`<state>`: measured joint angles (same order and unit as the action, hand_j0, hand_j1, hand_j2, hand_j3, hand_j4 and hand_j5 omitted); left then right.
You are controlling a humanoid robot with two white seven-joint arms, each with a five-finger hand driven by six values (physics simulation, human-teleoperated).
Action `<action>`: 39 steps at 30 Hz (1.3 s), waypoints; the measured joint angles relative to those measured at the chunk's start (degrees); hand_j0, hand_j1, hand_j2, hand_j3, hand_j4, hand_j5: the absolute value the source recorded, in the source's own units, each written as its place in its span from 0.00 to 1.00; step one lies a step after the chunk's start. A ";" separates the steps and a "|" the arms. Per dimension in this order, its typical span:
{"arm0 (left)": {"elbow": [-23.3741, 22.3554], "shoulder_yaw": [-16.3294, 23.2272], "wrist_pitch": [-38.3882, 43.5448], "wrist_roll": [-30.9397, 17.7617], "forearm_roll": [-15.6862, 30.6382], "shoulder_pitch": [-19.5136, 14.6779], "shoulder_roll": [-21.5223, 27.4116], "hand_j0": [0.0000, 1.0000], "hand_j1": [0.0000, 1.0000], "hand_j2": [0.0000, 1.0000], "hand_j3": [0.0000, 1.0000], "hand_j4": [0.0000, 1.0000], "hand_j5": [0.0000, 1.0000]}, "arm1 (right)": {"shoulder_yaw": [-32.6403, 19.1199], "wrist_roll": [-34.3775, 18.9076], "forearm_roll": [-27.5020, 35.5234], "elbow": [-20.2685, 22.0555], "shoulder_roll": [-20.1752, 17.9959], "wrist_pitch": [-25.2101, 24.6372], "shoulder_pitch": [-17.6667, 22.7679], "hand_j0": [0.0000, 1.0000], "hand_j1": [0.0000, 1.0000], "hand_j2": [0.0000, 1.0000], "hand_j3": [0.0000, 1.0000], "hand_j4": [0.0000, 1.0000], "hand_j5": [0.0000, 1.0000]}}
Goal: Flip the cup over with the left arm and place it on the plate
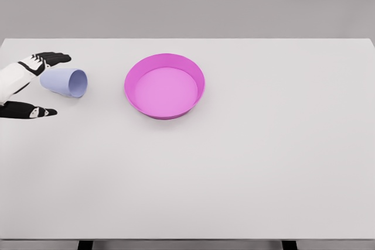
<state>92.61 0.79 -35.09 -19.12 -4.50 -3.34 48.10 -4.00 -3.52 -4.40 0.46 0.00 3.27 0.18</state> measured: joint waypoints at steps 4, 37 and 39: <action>0.02 0.00 0.00 -0.09 -0.23 0.18 -0.26 1.00 1.00 1.00 1.00 1.00 1.00 | 0.06 -0.19 0.00 -0.01 0.00 -0.01 0.09 1.00 1.00 1.00 1.00 1.00 1.00; -23.11 9.63 -0.02 -5.31 -14.85 -18.11 -7.78 1.00 1.00 1.00 1.00 1.00 1.00 | 0.05 -0.26 0.00 -0.02 0.00 -0.02 0.09 1.00 1.00 1.00 1.00 1.00 1.00; -24.10 9.76 -0.01 -5.53 -14.92 -18.37 -7.78 1.00 1.00 1.00 1.00 1.00 1.00 | 0.05 -0.26 0.00 -0.02 0.00 -0.02 0.09 1.00 1.00 1.00 1.00 1.00 1.00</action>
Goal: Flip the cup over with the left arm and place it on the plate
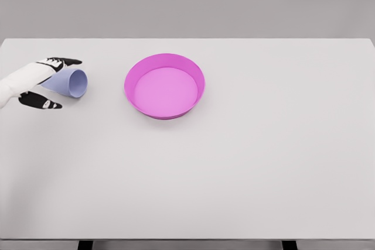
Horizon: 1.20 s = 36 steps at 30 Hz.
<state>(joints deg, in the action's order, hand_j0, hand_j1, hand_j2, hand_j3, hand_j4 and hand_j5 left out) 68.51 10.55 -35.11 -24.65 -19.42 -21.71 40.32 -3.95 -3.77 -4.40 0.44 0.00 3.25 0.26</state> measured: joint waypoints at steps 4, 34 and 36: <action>-2.90 2.59 0.03 -1.73 -0.01 -4.39 -0.40 1.00 1.00 1.00 1.00 1.00 1.00 | 0.00 0.00 0.00 0.00 0.00 0.00 0.00 1.00 1.00 1.00 1.00 1.00 1.00; -15.79 7.60 -0.01 -2.51 -0.27 -10.64 -2.54 1.00 1.00 1.00 1.00 1.00 1.00 | 0.00 0.00 0.00 0.00 0.00 0.00 0.00 1.00 1.00 1.00 1.00 1.00 1.00; -16.05 7.59 -0.01 -2.52 -0.33 -11.07 -2.67 1.00 1.00 1.00 1.00 1.00 1.00 | 0.00 0.00 0.00 0.00 0.00 0.00 0.00 1.00 1.00 1.00 1.00 1.00 1.00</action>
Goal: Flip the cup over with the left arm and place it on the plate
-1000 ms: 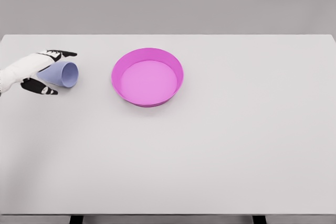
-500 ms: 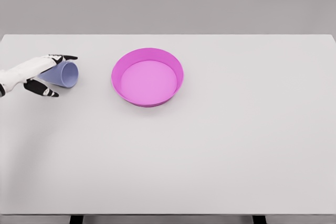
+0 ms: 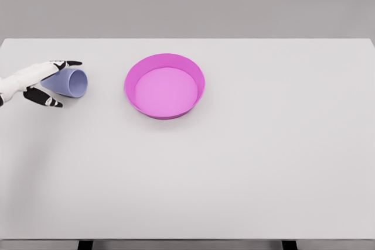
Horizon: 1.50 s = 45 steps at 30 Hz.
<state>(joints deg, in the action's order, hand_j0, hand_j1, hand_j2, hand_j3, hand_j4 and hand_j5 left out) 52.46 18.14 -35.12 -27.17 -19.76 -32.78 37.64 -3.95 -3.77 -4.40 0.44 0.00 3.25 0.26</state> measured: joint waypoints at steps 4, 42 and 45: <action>-0.21 0.02 -0.01 -0.04 -0.11 -0.09 -0.99 1.00 1.00 1.00 1.00 1.00 1.00 | 0.00 0.00 0.00 0.00 0.00 0.01 0.00 1.00 1.00 1.00 1.00 1.00 1.00; -1.18 -0.25 0.32 -2.70 -3.68 -1.94 -2.79 0.72 0.72 0.72 0.72 0.72 0.72 | 0.00 0.00 0.00 0.00 0.00 0.01 0.00 1.00 1.00 1.00 1.00 1.00 1.00; -1.12 -0.30 0.48 -3.41 -3.27 -2.02 -2.80 0.72 0.72 0.72 0.72 0.72 0.72 | 0.00 0.00 0.00 0.00 0.00 0.02 0.00 1.00 1.00 1.00 1.00 1.00 1.00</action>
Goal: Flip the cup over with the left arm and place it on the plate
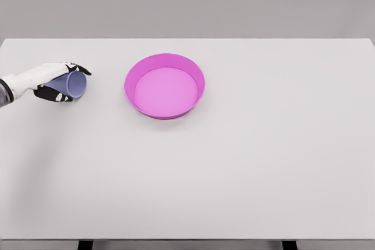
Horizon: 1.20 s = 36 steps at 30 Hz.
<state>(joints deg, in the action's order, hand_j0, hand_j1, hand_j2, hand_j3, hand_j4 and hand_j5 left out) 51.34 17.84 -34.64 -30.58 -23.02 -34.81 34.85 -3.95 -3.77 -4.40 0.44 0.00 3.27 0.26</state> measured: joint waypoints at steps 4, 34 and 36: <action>0.07 -0.12 -0.02 -0.48 0.11 0.00 0.00 0.71 0.71 0.71 0.71 0.71 0.71 | 0.00 0.00 0.00 0.00 0.00 -0.01 0.00 1.00 1.00 1.00 1.00 1.00 1.00; 2.73 0.29 -0.51 -0.66 19.36 0.53 -0.99 0.69 0.69 0.69 0.69 0.69 0.69 | 0.00 0.00 0.00 0.00 0.00 -0.01 0.00 1.00 1.00 1.00 1.00 1.00 1.00; 3.56 0.33 -0.50 -0.65 20.77 0.70 -1.36 0.69 0.69 0.69 0.69 0.69 0.69 | 0.00 0.00 0.00 0.00 0.00 -0.01 0.00 1.00 1.00 1.00 1.00 1.00 1.00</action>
<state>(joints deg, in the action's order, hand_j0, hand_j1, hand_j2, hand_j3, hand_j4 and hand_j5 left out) 54.90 18.18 -35.14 -31.23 -2.25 -34.10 33.48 -3.95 -3.77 -4.40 0.44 0.00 3.25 0.26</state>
